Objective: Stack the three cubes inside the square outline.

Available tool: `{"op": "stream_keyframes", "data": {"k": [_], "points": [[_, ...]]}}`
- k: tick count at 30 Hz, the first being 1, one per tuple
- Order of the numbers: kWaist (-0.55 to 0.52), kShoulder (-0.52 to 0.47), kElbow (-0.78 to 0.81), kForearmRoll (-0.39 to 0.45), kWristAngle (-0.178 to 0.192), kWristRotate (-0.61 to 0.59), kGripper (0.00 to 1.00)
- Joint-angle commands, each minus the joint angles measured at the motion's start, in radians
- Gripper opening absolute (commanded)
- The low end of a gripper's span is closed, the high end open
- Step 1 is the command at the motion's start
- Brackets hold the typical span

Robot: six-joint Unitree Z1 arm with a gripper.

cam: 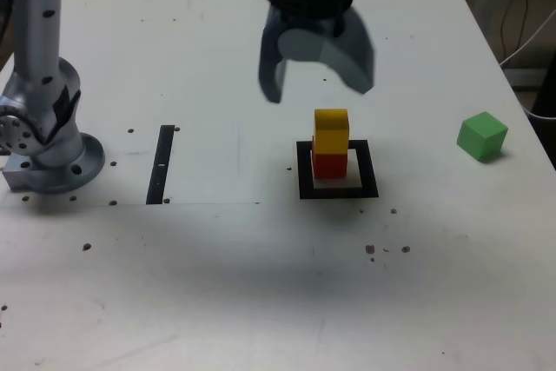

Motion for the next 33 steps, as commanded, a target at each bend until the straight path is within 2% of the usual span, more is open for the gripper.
{"op": "stream_keyframes", "data": {"k": [1, 6, 10, 18, 27, 33], "points": [[0.008, -0.005, -0.027, -0.003, 0.009, 0.039, 0.99], [0.039, 0.009, -0.105, -0.003, 0.04, 0.181, 0.99], [0.062, 0.052, -0.165, 0.014, 0.048, 0.268, 0.99], [0.035, 0.246, -0.417, 0.082, 0.026, 0.395, 0.98], [0.014, 0.398, -0.621, 0.122, 0.039, 0.51, 0.97], [0.02, 0.485, -0.728, 0.134, 0.084, 0.597, 0.97]]}}
